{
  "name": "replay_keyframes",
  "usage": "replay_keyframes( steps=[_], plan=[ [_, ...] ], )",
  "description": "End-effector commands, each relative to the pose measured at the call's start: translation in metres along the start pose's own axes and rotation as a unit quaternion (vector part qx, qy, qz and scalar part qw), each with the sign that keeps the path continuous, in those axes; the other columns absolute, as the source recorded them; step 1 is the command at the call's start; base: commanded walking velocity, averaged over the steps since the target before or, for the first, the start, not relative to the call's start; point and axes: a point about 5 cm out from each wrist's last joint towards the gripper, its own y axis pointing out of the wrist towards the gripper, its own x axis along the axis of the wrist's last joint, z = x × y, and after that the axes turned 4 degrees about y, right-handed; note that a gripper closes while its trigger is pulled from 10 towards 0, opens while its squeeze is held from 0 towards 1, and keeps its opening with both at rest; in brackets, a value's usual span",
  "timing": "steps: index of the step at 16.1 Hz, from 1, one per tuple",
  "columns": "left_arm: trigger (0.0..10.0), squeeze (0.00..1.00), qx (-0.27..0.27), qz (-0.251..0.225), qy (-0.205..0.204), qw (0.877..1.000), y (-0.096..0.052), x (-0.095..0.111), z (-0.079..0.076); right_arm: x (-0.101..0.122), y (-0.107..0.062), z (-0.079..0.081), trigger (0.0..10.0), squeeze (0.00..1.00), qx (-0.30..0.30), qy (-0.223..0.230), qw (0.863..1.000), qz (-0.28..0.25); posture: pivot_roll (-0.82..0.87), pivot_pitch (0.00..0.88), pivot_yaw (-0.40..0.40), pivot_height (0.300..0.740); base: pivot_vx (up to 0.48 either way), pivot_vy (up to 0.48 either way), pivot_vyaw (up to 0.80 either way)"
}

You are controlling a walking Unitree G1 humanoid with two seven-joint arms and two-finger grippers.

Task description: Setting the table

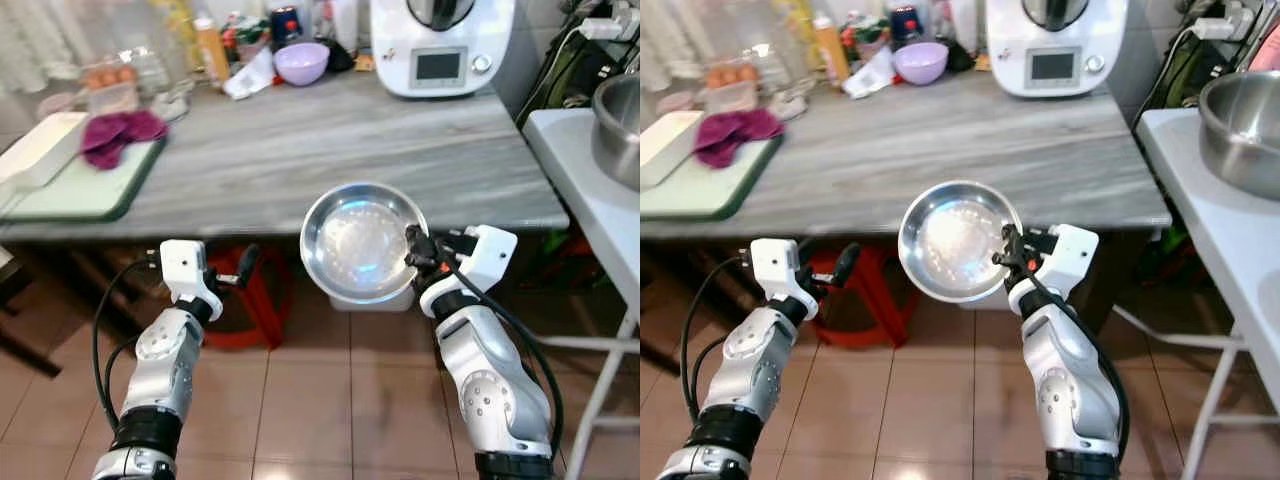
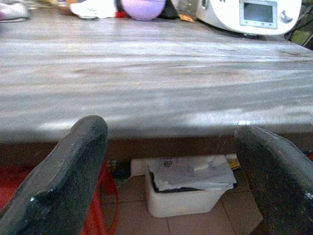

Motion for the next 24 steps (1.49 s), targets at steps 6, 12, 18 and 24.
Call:
replay_keyframes(
  steps=[6, 12, 18, 24],
  plan=[
    [10.0, 0.00, -0.008, -0.003, 0.003, 1.000, 0.001, 0.002, -0.003, 0.004, 0.000, 0.001, 10.0, 0.00, 0.004, -0.003, 1.000, -0.008, -0.14, 0.083, 0.099, 0.740, 0.480, 0.000, 0.00],
    [10.0, 0.00, -0.013, -0.023, 0.001, 1.000, 0.001, 0.010, -0.004, 0.002, 0.000, 0.000, 10.0, 0.00, 0.002, -0.002, 1.000, -0.007, -0.14, 0.088, 0.101, 0.740, 0.320, 0.000, 0.00],
    [10.0, 0.00, -0.078, -0.011, 0.056, 0.995, -0.013, 0.011, -0.006, 0.003, -0.001, -0.008, 10.0, 0.00, -0.015, -0.006, 1.000, -0.006, -0.13, 0.097, 0.104, 0.740, 0.000, 0.000, 0.00],
    [10.0, 0.00, -0.200, 0.019, 0.107, 0.974, -0.042, 0.010, -0.014, 0.008, 0.011, -0.017, 10.0, 0.00, -0.032, -0.023, 0.999, 0.007, -0.13, 0.104, 0.102, 0.740, 0.000, 0.000, 0.00]
  ],
)
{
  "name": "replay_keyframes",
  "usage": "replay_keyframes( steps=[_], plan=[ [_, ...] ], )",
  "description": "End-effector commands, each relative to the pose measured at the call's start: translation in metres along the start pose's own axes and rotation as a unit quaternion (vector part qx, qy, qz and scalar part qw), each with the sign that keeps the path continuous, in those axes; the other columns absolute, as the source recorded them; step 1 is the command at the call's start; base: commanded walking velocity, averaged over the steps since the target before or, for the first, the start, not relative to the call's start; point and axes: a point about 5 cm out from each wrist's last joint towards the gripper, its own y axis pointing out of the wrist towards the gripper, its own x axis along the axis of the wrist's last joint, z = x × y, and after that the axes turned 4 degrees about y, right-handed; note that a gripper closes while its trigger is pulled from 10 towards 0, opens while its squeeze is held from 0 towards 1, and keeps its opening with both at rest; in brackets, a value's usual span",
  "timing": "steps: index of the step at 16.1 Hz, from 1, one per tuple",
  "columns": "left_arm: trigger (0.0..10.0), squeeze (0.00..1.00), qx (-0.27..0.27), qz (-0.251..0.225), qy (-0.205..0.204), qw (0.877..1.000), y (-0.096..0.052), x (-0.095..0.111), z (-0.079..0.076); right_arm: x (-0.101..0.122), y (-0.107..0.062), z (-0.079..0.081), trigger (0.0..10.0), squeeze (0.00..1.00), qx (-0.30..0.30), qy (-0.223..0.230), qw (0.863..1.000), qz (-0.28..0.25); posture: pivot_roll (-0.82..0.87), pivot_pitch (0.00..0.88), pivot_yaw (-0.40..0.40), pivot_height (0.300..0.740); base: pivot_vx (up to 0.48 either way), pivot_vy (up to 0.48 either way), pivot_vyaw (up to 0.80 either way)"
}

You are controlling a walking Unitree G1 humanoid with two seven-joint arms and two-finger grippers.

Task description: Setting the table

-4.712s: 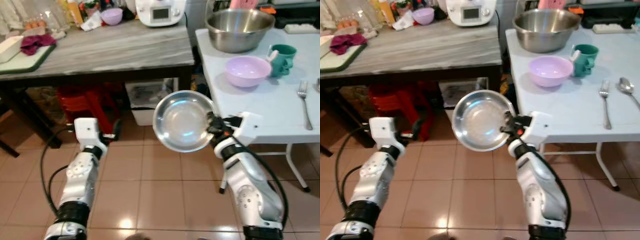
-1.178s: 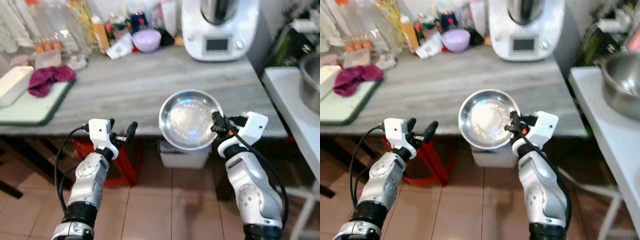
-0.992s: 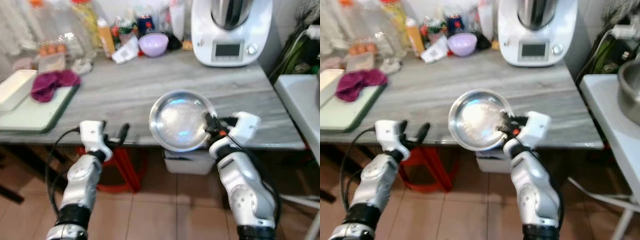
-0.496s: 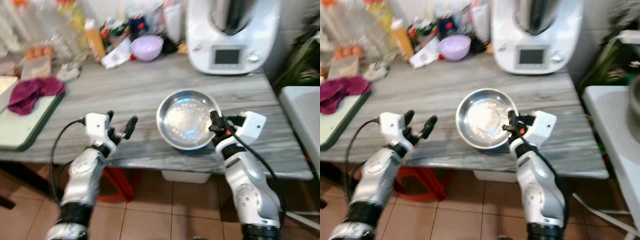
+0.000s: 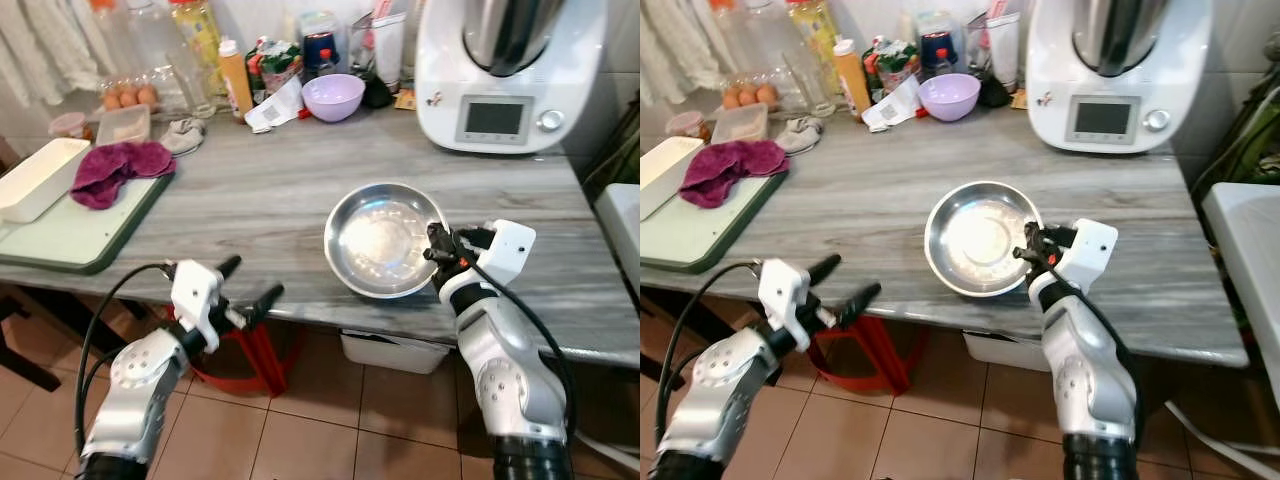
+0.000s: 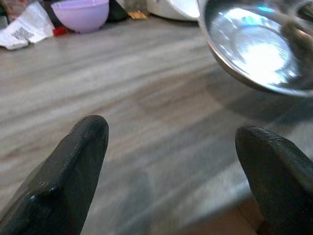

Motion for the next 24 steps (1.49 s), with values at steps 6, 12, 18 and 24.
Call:
replay_keyframes(
  steps=[6, 12, 18, 24],
  plan=[
    [10.0, 0.00, -0.032, 0.009, 0.012, 0.999, -0.003, 0.006, -0.004, -0.003, 0.028, 0.010, 10.0, 0.00, -0.006, -0.014, 0.999, 0.030, -0.12, 0.102, 0.103, 0.740, 0.000, 0.000, 0.00],
    [10.0, 0.00, -0.040, 0.010, 0.013, 0.999, -0.001, 0.009, -0.006, -0.024, 0.039, 0.027, 10.0, 0.00, 0.013, -0.035, 0.997, 0.074, -0.11, 0.099, 0.100, 0.740, 0.000, 0.000, 0.00],
    [10.0, 0.00, -0.048, 0.009, 0.010, 0.999, 0.002, 0.009, -0.009, -0.034, 0.040, 0.030, 10.0, 0.00, 0.029, -0.059, 0.993, 0.095, -0.11, 0.094, 0.103, 0.740, 0.000, 0.000, 0.00],
    [10.0, 0.00, -0.077, 0.013, 0.012, 0.997, 0.005, 0.009, -0.014, -0.043, 0.046, 0.032, 10.0, 0.00, 0.016, -0.018, 0.994, 0.108, -0.12, 0.099, 0.107, 0.740, 0.000, 0.000, 0.00]
  ],
)
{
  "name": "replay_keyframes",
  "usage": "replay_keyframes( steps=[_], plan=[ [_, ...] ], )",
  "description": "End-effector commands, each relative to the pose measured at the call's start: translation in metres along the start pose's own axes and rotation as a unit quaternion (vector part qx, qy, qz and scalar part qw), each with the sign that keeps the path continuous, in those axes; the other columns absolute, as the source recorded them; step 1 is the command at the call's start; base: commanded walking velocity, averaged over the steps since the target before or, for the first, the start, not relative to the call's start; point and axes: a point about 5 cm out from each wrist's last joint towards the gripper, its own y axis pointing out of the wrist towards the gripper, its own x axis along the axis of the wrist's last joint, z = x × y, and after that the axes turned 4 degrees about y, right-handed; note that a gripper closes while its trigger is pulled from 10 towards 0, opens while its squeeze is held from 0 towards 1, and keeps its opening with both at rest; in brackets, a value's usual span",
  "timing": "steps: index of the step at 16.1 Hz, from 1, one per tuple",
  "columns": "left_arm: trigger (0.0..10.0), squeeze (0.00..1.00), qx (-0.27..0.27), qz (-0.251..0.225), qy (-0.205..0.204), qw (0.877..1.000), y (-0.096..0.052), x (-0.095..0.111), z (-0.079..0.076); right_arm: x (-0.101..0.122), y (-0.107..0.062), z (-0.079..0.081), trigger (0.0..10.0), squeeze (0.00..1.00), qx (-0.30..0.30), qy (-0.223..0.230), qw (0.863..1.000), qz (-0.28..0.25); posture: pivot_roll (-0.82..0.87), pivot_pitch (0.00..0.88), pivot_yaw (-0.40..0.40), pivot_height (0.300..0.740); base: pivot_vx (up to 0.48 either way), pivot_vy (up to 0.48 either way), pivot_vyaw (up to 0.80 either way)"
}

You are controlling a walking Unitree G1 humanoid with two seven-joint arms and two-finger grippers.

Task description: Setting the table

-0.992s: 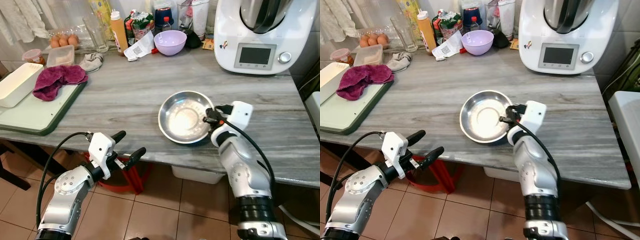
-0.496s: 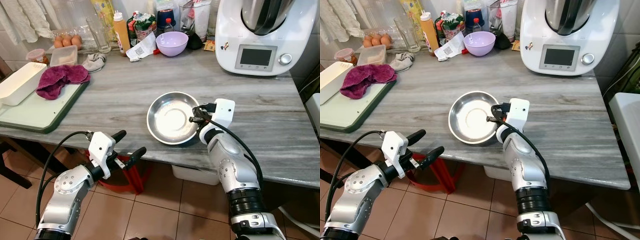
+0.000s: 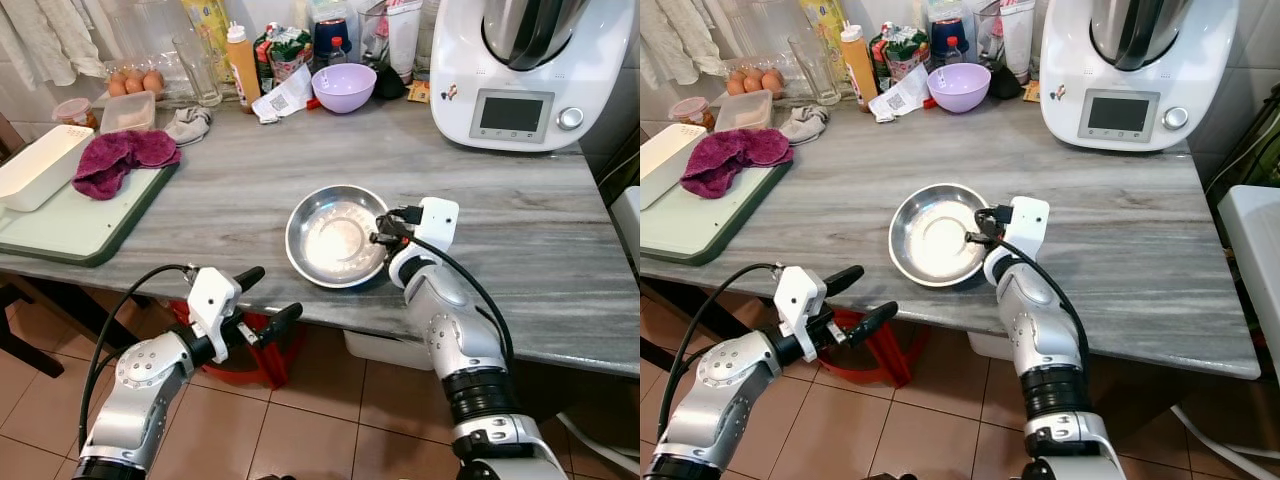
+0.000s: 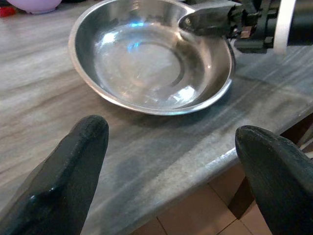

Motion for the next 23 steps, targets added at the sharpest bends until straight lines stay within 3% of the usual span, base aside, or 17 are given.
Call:
replay_keyframes(
  steps=[1, 9, 14, 16, 20, 23],
  plan=[
    [10.0, 0.00, -0.003, 0.001, 0.010, 1.000, -0.001, 0.004, 0.001, -0.013, 0.000, -0.001, 10.0, 1.00, -0.009, 0.007, 1.000, 0.029, -0.12, 0.100, 0.106, 0.740, 0.000, 0.000, 0.00],
    [10.0, 0.00, 0.014, -0.008, 0.015, 1.000, 0.006, 0.004, 0.001, -0.016, 0.004, -0.001, 10.0, 1.00, -0.005, 0.030, 0.999, 0.041, -0.12, 0.100, 0.106, 0.740, 0.000, 0.000, 0.00],
    [10.0, 0.00, 0.020, -0.013, 0.016, 1.000, 0.009, 0.006, 0.003, 0.001, 0.005, 0.010, 10.0, 1.00, 0.033, 0.059, 0.997, -0.023, -0.12, 0.100, 0.104, 0.740, 0.000, 0.000, 0.00],
    [10.0, 0.00, 0.031, -0.018, 0.018, 0.999, 0.010, 0.007, 0.004, 0.014, 0.003, 0.012, 10.0, 1.00, 0.041, 0.038, 0.997, -0.058, -0.12, 0.100, 0.104, 0.740, 0.000, 0.000, 0.00],
    [10.0, 0.00, 0.052, -0.025, 0.016, 0.998, 0.010, 0.009, 0.006, 0.040, -0.009, -0.002, 10.0, 1.00, 0.006, -0.002, 0.992, -0.124, -0.12, 0.102, 0.100, 0.740, 0.000, 0.000, 0.00],
    [10.0, 0.00, 0.053, -0.027, 0.014, 0.998, 0.013, 0.008, 0.004, 0.037, -0.020, -0.022, 10.0, 1.00, -0.028, -0.008, 0.992, -0.119, -0.12, 0.099, 0.102, 0.740, 0.000, 0.000, 0.00]
  ],
)
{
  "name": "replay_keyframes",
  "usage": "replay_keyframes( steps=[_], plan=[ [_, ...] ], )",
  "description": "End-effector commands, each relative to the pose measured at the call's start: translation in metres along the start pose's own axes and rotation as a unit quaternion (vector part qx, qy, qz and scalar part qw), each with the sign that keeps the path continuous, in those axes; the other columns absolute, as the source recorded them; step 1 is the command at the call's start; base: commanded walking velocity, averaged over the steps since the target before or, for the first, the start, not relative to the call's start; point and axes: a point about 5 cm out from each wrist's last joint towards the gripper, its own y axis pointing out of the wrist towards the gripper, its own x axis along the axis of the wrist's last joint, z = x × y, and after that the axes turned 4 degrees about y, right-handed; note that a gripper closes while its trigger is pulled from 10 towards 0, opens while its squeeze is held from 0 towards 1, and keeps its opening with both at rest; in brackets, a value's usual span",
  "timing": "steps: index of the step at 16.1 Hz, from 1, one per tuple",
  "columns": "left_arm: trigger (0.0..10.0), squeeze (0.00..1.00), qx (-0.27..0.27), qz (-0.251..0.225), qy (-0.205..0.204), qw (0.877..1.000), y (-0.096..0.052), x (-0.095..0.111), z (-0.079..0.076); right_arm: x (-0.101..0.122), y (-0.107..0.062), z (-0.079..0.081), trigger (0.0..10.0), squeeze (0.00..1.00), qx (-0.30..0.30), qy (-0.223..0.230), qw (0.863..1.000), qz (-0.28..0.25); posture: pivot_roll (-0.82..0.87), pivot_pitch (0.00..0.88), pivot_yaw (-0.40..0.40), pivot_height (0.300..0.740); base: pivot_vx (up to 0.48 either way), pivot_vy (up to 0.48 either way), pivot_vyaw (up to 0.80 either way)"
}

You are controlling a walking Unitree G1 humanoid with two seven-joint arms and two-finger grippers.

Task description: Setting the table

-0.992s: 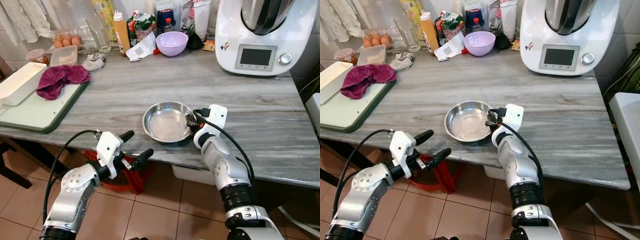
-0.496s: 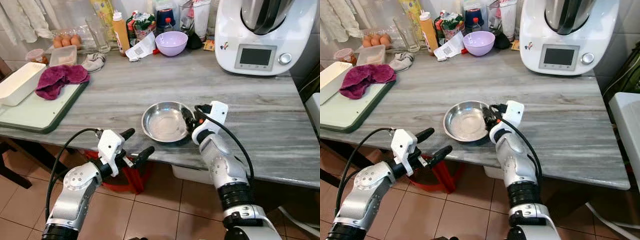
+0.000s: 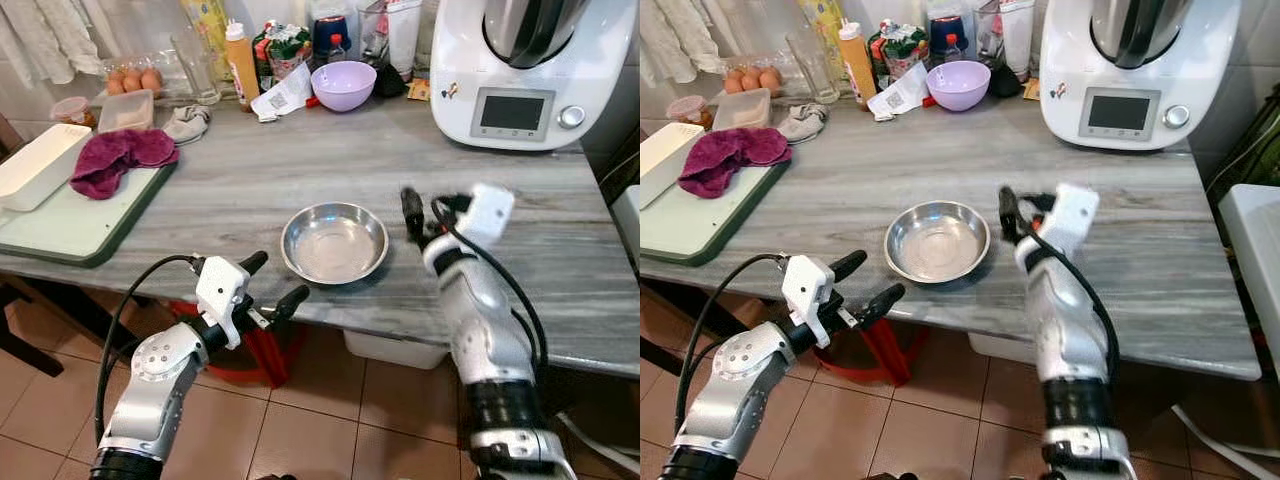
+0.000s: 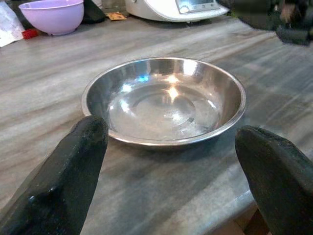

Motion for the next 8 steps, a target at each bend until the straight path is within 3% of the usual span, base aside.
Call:
replay_keyframes(
  steps=[1, 5, 8],
  plan=[
    [10.0, 0.00, 0.013, 0.005, 0.006, 1.000, -0.002, -0.001, 0.005, 0.004, -0.004, -0.002, 10.0, 1.00, -0.009, -0.005, 1.000, -0.006, -0.13, 0.098, 0.103, 0.740, 0.000, 0.000, 0.00],
    [10.0, 0.00, 0.033, -0.005, 0.004, 0.999, 0.000, 0.002, 0.008, -0.002, -0.023, -0.019, 10.0, 1.00, -0.053, -0.035, 0.998, 0.005, -0.13, 0.096, 0.108, 0.740, 0.000, 0.000, 0.00],
    [10.0, 0.00, 0.097, -0.022, -0.002, 0.995, -0.001, 0.007, 0.012, 0.000, -0.037, -0.023, 10.0, 1.00, -0.054, -0.078, 0.996, -0.001, -0.13, 0.097, 0.110, 0.740, 0.000, 0.000, 0.00]
  ],
)
